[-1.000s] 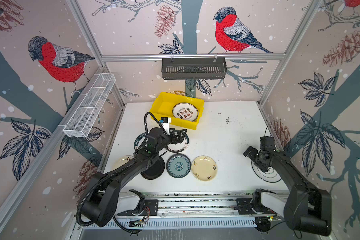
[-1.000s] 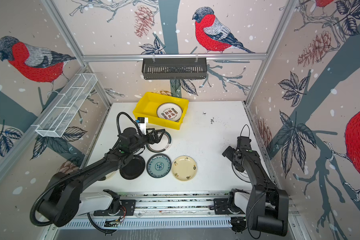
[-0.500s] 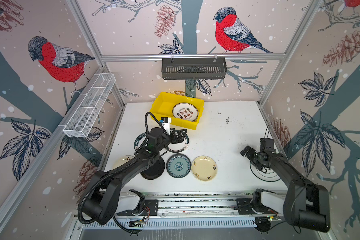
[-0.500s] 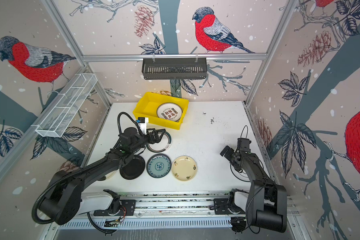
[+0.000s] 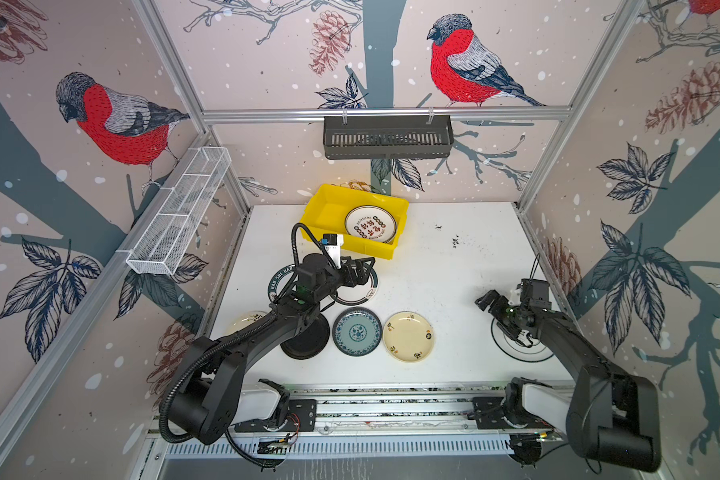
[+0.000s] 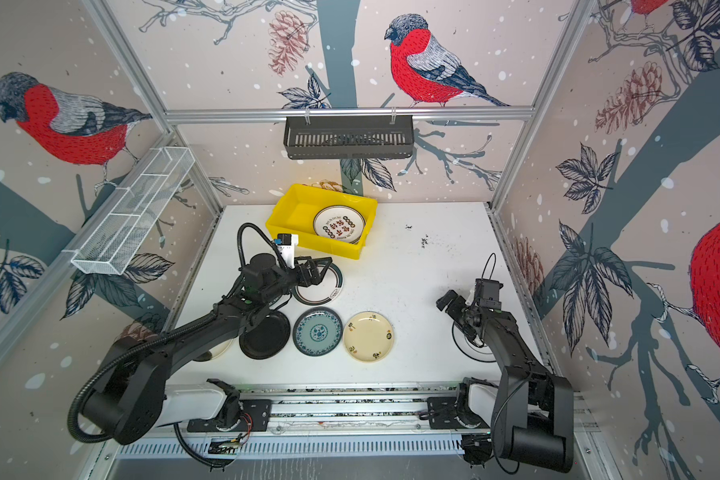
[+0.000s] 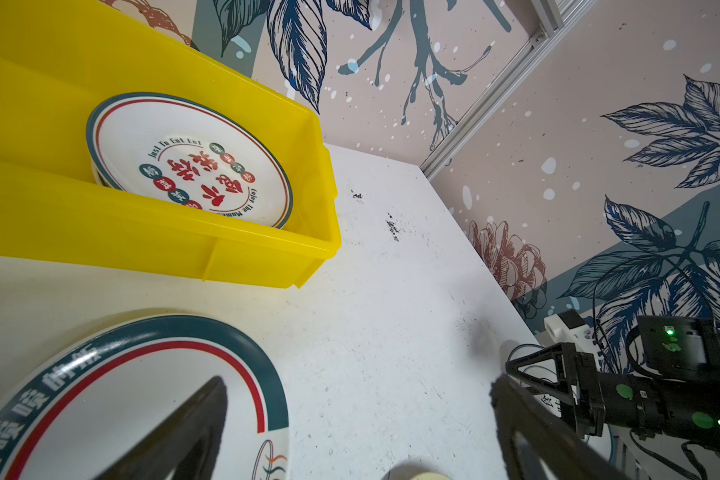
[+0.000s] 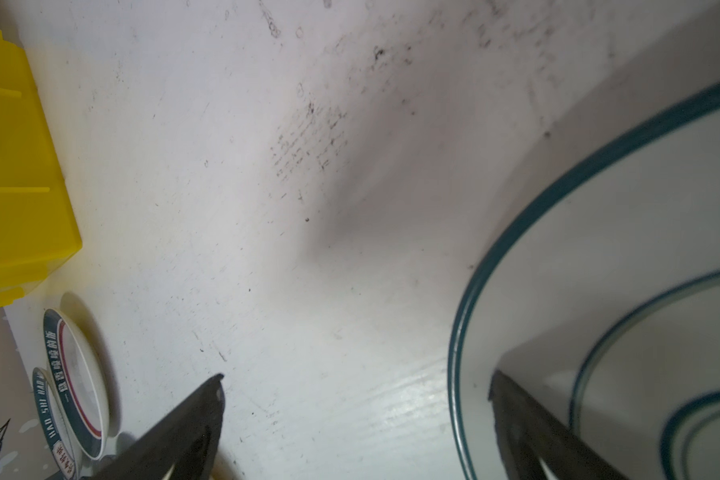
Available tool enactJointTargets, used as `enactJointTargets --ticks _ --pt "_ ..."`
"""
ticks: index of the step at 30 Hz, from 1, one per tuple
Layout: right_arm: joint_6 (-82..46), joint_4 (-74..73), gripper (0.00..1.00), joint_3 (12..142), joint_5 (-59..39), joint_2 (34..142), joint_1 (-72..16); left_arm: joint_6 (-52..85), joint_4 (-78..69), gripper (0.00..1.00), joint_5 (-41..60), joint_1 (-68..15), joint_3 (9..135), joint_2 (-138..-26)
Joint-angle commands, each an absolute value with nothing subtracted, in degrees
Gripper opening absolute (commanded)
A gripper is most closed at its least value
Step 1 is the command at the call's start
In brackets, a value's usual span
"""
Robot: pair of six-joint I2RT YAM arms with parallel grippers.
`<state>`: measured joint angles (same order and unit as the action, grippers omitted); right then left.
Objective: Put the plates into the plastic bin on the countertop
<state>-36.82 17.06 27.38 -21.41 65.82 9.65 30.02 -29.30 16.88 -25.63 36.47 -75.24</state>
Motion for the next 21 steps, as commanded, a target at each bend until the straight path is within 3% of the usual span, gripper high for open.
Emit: enactJointTargets --ticks 1,12,21 --pt "-38.3 16.9 0.99 27.3 -23.7 66.3 9.5 30.7 -31.8 0.98 17.8 -25.7 36.9 -75.3" --pt "-40.8 14.4 0.99 27.9 -25.7 66.4 5.7 30.6 -31.2 0.98 17.5 -25.8 37.4 -75.5" --pt "-43.8 13.2 1.0 32.0 -24.5 67.1 -2.8 30.8 -31.3 0.98 17.1 -26.1 37.3 -75.7"
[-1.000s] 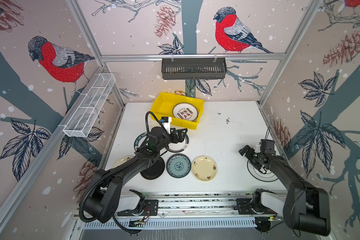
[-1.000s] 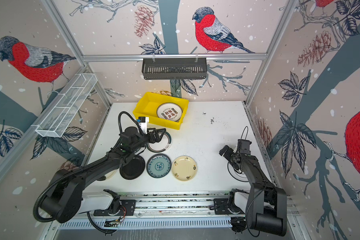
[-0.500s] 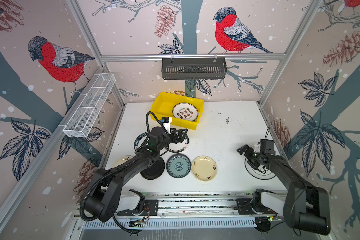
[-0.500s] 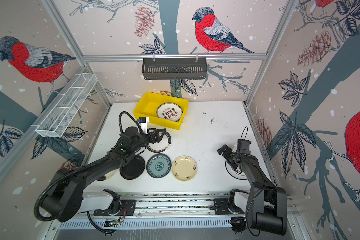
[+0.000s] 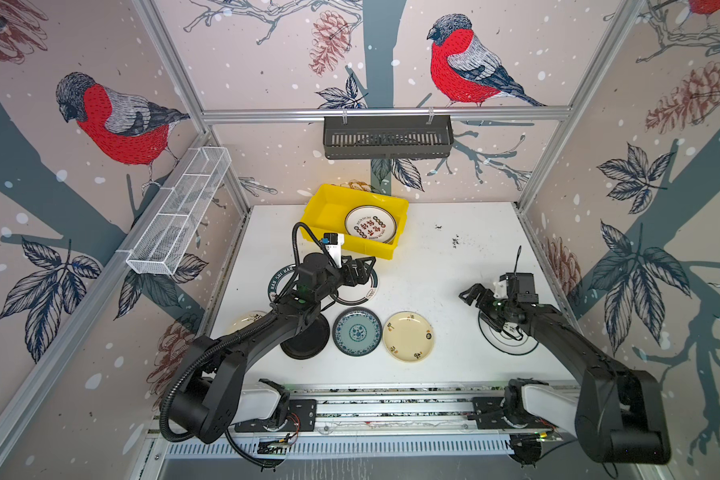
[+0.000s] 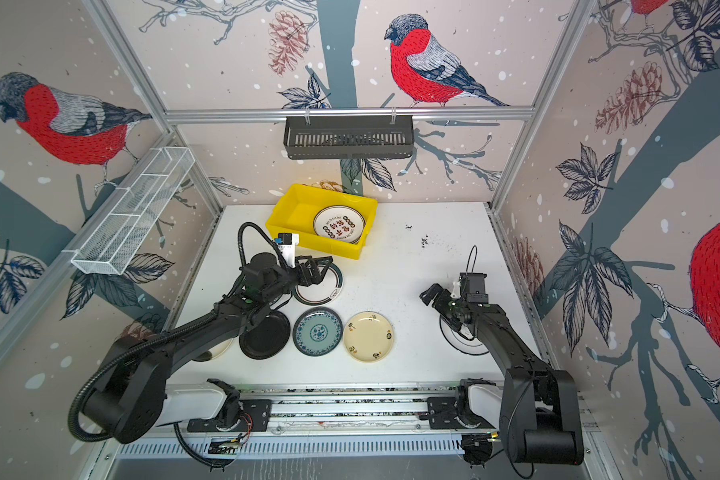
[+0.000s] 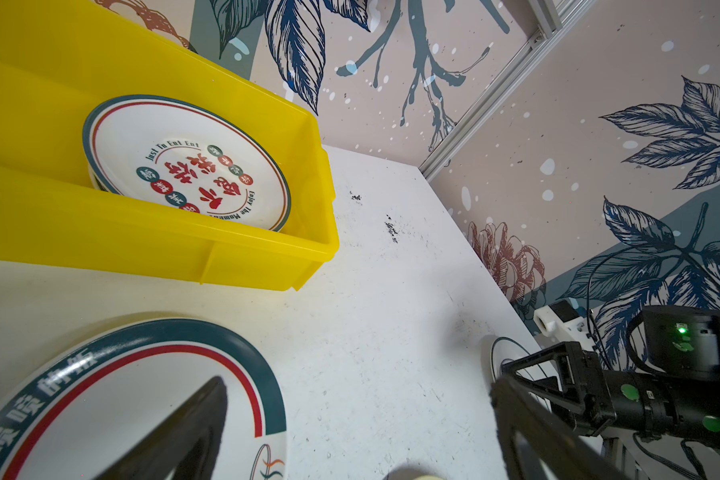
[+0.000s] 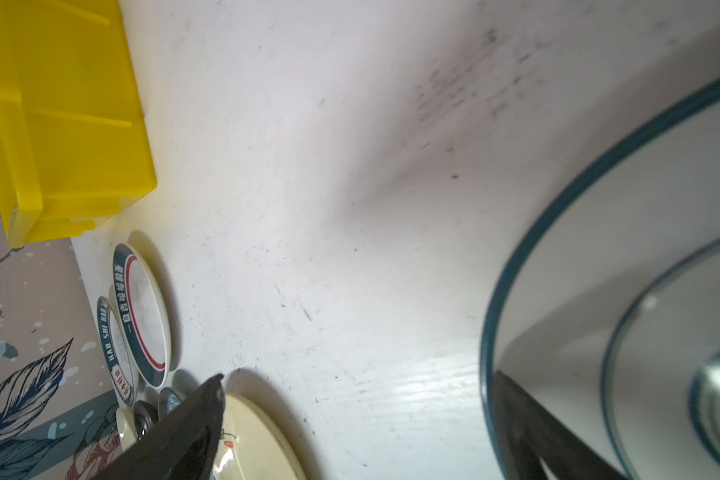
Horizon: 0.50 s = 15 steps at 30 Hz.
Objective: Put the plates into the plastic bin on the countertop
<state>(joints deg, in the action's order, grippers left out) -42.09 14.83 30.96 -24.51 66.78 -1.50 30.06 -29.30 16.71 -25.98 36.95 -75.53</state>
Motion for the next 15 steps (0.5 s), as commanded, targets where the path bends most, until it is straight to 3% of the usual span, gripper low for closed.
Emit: enactJointTargets --ticks 1,6,12,15 --pt "-44.7 12.4 0.99 32.4 -24.8 67.3 -3.6 30.8 -31.3 0.98 17.1 -26.1 37.3 -75.6" --pt "-46.2 12.8 1.0 36.0 -23.7 68.4 -6.9 30.5 -30.0 0.98 16.4 -26.4 37.6 -75.0" --pt "-41.4 32.8 0.99 46.0 3.2 64.9 -8.0 30.1 -29.0 0.98 16.0 -26.6 37.4 -73.6" --pt "-41.1 37.3 0.99 47.0 8.5 64.0 -7.9 30.3 -29.4 0.98 16.1 -26.8 37.3 -73.4"
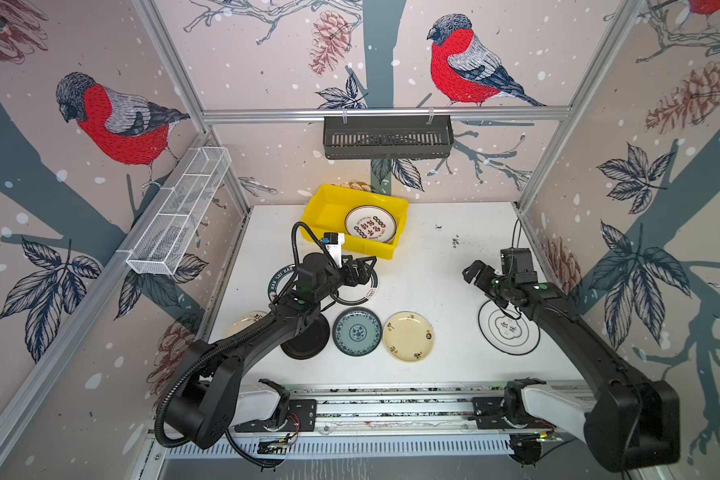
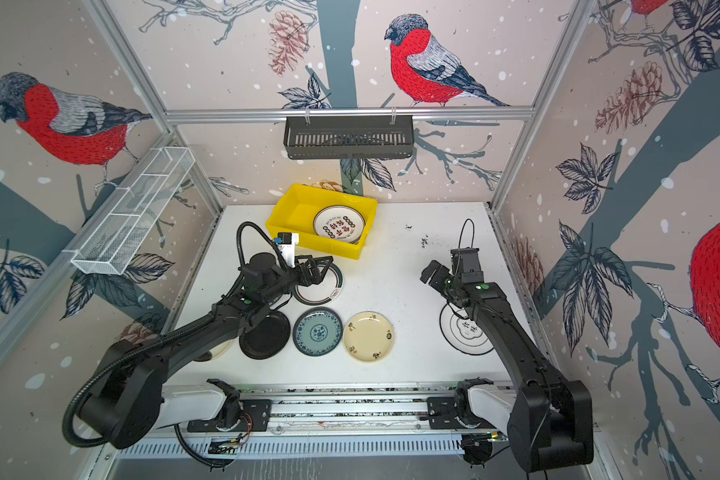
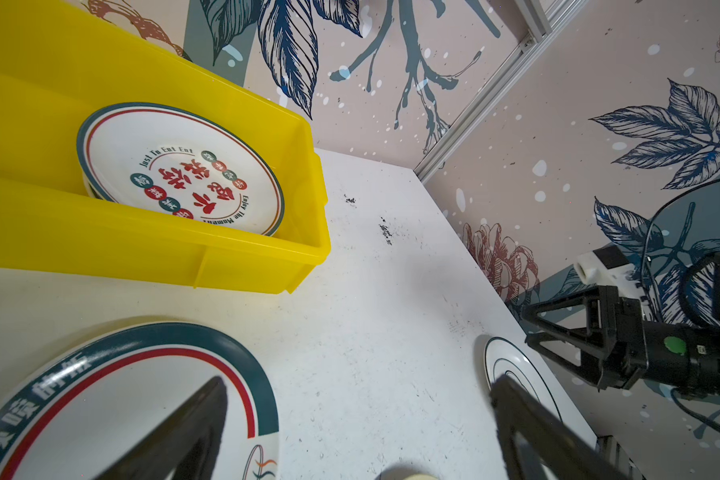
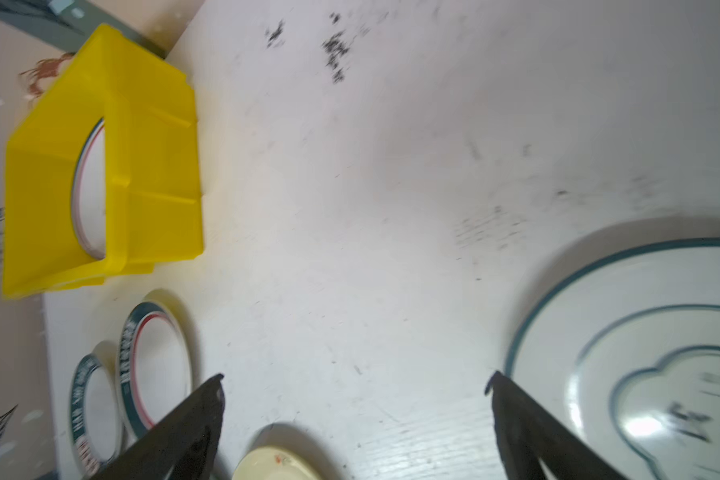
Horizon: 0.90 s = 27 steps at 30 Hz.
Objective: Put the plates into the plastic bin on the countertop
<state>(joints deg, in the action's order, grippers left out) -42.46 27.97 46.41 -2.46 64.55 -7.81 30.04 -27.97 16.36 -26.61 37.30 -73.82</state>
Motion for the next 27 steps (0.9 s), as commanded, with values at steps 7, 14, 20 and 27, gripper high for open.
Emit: enactJointTargets --ticks 7,14,20,27 --pt "-44.3 40.9 0.99 43.6 13.8 66.1 -4.5 30.6 -29.9 0.98 17.0 -27.3 37.2 -73.6" --pt "-43.4 35.9 1.0 39.0 3.8 68.3 -1.6 30.5 -29.7 0.98 17.0 -27.4 36.9 -73.5" --pt "-43.6 33.4 1.0 35.4 2.9 68.3 3.4 30.7 -30.0 0.98 17.2 -27.5 36.5 -73.8" --pt "-43.8 28.2 1.0 32.8 -5.8 70.1 3.8 30.9 -30.3 0.98 17.3 -27.6 36.7 -74.5"
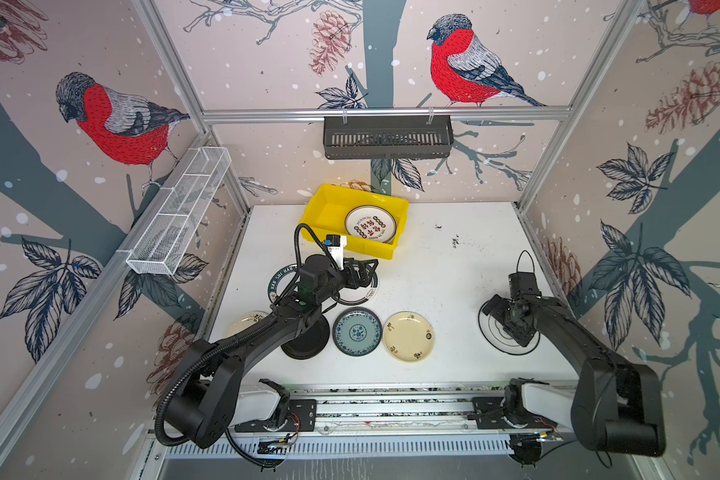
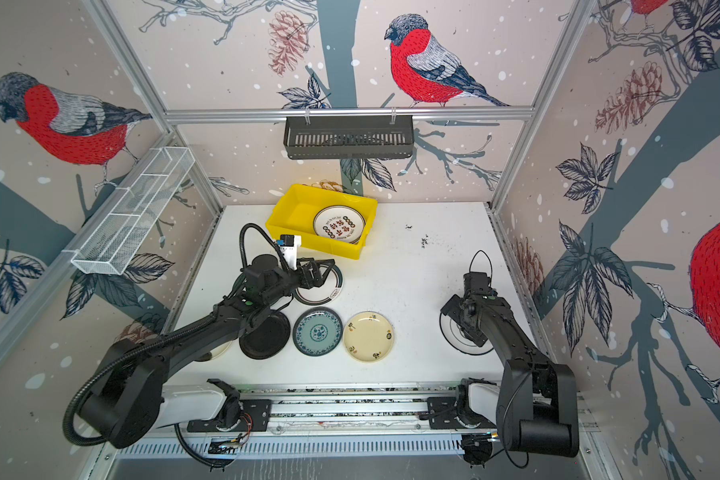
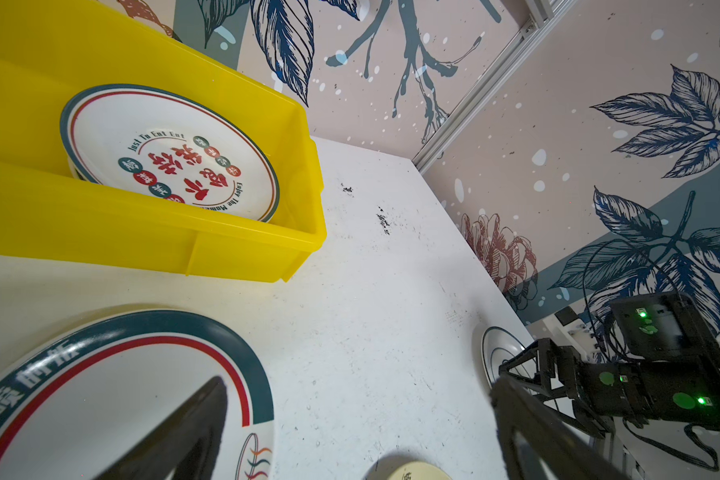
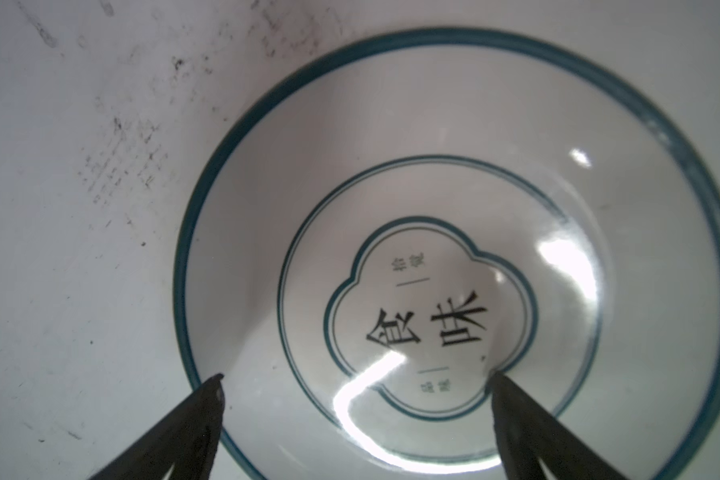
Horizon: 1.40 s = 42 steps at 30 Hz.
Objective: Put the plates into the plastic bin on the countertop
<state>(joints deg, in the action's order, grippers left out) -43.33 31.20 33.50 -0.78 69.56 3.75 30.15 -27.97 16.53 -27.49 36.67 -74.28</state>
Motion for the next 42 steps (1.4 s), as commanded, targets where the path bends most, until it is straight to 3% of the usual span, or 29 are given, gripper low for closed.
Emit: enactJointTargets --ticks 1,42 --pt "-44.0 27.3 0.99 32.5 -7.1 70.3 3.7 30.9 -30.3 0.98 17.3 -27.6 36.7 -74.5" --pt "-47.8 14.2 0.99 41.3 -19.1 85.2 -8.7 30.7 -27.9 0.98 15.5 -30.6 39.6 -77.5"
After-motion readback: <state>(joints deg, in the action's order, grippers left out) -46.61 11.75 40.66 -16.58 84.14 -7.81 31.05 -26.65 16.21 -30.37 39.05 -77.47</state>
